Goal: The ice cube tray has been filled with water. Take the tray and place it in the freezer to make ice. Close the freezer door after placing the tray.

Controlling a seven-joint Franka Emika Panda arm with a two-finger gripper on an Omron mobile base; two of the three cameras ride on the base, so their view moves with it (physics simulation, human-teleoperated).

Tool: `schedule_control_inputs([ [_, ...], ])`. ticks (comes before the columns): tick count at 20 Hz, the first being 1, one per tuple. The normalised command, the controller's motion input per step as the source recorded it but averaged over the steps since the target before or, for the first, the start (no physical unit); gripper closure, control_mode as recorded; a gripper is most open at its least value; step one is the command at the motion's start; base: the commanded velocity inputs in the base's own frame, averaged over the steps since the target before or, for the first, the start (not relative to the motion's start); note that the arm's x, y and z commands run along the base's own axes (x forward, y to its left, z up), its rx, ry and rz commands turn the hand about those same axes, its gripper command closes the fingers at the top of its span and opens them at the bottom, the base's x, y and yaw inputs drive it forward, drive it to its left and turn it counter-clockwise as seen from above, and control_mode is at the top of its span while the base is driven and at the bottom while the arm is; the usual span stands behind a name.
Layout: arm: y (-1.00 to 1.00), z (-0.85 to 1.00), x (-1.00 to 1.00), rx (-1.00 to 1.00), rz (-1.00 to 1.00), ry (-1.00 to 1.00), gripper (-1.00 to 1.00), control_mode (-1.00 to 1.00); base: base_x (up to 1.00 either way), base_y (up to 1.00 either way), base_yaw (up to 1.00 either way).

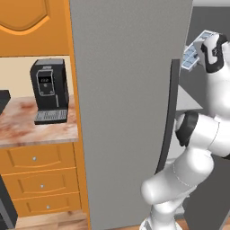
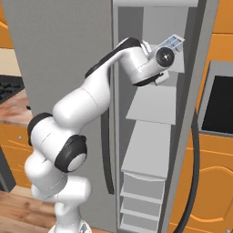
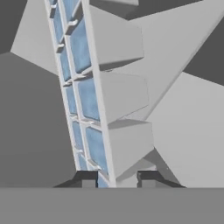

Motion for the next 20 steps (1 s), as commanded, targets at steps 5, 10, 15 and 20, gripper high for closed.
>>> schedule_control_inputs([
  [5,-0.01,0.0,0.55,0.0,0.0,-0.02,1.0,-1.0,0.0,0.0,0.0],
  [10,0.0,0.0,0.47,0.0,0.0,-0.07,1.0,-1.0,0.0,0.0,0.0],
  [15,0.02,0.0,0.21,0.0,-0.04,-0.06,1.0,-1.0,0.0,0.0,0.0],
  [20,0.23,0.0,0.13,0.0,-0.15,-0.03,1.0,-1.0,0.0,0.0,0.0],
])
